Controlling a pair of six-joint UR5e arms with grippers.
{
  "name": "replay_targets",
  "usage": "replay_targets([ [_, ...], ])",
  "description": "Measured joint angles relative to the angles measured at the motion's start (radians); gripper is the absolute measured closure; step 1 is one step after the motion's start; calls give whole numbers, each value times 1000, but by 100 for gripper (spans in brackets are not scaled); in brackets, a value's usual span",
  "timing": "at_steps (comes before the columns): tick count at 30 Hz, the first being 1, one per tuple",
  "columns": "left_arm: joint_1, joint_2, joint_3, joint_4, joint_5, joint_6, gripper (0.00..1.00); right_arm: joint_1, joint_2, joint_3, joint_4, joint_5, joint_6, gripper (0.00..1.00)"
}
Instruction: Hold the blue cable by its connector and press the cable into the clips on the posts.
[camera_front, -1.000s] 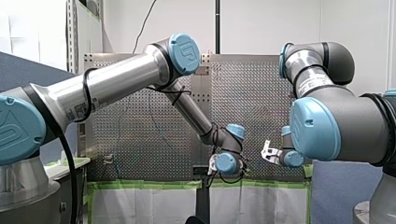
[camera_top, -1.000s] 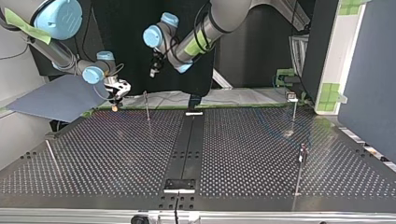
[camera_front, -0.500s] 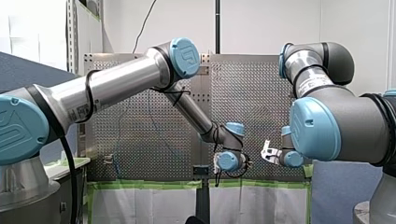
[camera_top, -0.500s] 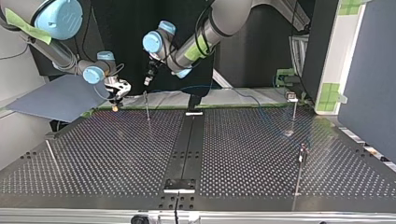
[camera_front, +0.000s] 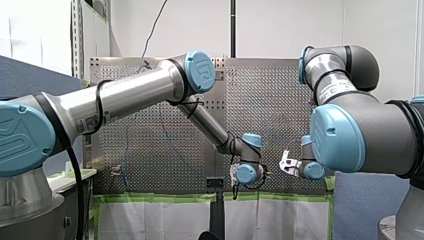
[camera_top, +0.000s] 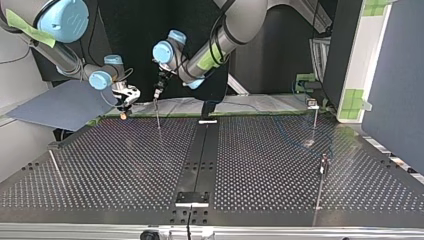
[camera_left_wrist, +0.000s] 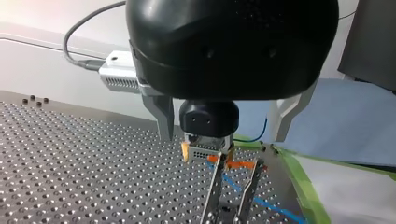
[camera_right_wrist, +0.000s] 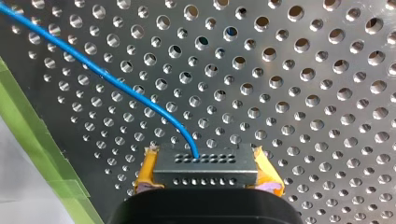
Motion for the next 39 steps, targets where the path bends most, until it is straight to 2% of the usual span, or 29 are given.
replay_targets([
  [8, 8, -28, 7, -1, 0, 0, 2, 2, 1, 0, -2, -1, 3, 100],
  [12, 7, -40, 10, 12, 3, 15, 2, 2, 2, -1, -3, -1, 5, 100],
  [24, 5, -43, 11, 60, 11, 38, 2, 2, 4, 0, -4, -1, 5, 100],
  [39, 9, -43, 13, 60, 9, 37, 2, 2, 6, -1, -5, -1, 6, 100],
])
